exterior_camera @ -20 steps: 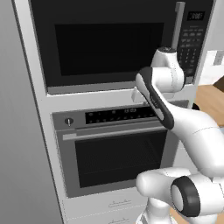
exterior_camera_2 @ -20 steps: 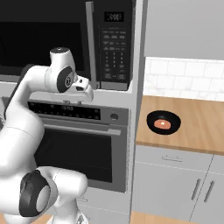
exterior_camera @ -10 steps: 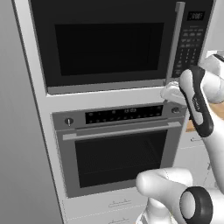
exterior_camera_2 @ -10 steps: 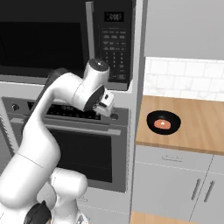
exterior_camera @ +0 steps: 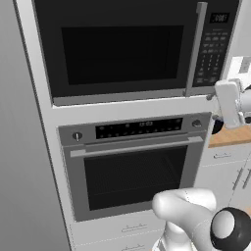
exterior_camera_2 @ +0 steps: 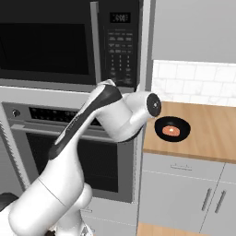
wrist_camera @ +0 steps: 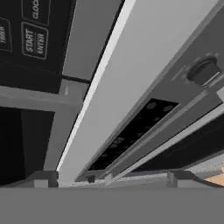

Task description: Open the microwave, place the bowl with waffle inside the microwave, then close the microwave door and turn it on.

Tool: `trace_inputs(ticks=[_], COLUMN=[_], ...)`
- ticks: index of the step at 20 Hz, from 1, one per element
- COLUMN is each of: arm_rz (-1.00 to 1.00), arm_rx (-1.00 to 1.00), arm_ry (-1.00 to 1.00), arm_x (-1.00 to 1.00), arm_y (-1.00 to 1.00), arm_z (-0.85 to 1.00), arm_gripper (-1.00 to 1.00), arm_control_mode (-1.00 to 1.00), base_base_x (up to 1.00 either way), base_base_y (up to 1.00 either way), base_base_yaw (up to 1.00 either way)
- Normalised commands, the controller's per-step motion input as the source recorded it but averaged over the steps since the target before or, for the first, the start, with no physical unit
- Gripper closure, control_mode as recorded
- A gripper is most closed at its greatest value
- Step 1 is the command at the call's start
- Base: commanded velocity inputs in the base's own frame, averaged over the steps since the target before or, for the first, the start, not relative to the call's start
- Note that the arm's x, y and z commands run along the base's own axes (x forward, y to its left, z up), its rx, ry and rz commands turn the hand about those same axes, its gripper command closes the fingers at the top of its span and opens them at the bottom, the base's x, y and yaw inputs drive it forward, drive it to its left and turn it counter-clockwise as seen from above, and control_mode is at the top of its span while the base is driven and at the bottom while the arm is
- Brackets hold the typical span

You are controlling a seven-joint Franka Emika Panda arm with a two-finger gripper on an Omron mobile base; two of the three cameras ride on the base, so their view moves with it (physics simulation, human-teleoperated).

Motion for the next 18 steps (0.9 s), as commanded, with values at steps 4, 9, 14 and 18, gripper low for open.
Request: trace_inputs(ticks=[4,9,14,18], arm_rz=[-0.36,-0.26,-0.19,0.0], arm_rx=[0.56,0.54,0.44,0.12], arm_ry=[0.07,0.22,0.21,-0.05], arm_x=[0.19,0.21,0.12,0.0], arm_y=[0.48,0.76,0.13,-0.24], arm_z=[0.16,0.0,0.0,-0.06], arm_gripper=[-1.0,-1.0,-1.0,-1.0], arm_control_mode=[-1.0,-1.0,-1.0,-1.0], base_base_x=[0.0,0.0,0.0,0.0], base_base_y=[0.0,0.0,0.0,0.0], base_base_yaw=[0.0,0.0,0.0,0.0])
